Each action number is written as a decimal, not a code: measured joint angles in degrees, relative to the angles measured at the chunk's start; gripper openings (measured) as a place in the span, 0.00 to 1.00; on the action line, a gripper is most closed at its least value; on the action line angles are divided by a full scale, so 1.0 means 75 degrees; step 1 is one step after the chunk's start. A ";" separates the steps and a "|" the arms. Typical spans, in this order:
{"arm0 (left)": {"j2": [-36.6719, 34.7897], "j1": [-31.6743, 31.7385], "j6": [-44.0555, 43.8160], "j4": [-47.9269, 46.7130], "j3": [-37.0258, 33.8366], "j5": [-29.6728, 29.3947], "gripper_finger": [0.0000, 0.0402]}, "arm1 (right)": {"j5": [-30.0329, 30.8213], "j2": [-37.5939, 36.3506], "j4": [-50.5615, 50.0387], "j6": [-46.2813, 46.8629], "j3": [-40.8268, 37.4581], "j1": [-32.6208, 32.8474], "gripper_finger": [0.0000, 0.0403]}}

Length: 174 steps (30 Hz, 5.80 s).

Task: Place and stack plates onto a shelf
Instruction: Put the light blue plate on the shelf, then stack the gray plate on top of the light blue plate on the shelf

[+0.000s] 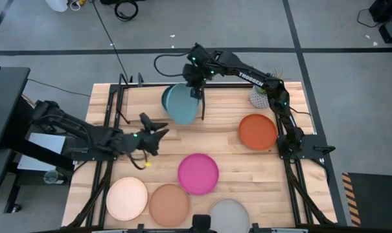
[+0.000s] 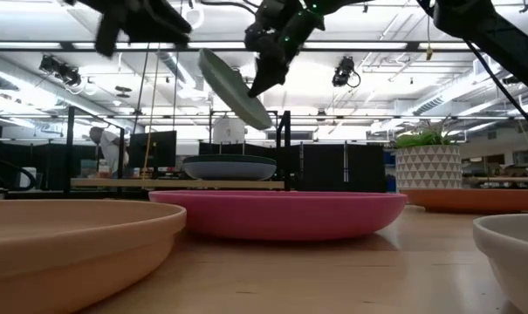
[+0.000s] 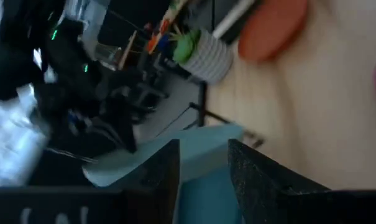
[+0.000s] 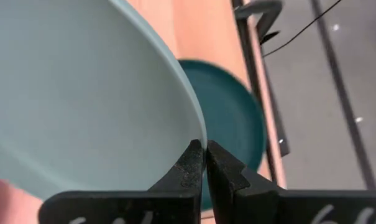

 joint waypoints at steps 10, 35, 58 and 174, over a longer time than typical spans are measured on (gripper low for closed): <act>0.1864 0.0039 0.4360 0.1164 0.0028 -0.1778 0.55 | -0.0576 0.0000 -0.0354 0.0477 0.0000 0.0006 0.04; 0.2056 0.0365 0.6631 0.2318 0.0031 -0.1659 0.59 | -0.0530 -0.0044 -0.1083 0.0865 0.0000 0.0441 0.04; 0.2070 0.0497 0.5927 0.2017 0.0015 -0.1410 0.16 | -0.0488 -0.0171 -0.1122 0.0806 0.0152 0.0794 0.22; 0.1267 0.2229 -0.4244 0.5984 -0.3449 0.8791 0.45 | 0.1608 -0.2946 0.3481 0.6227 -0.6868 0.6837 0.50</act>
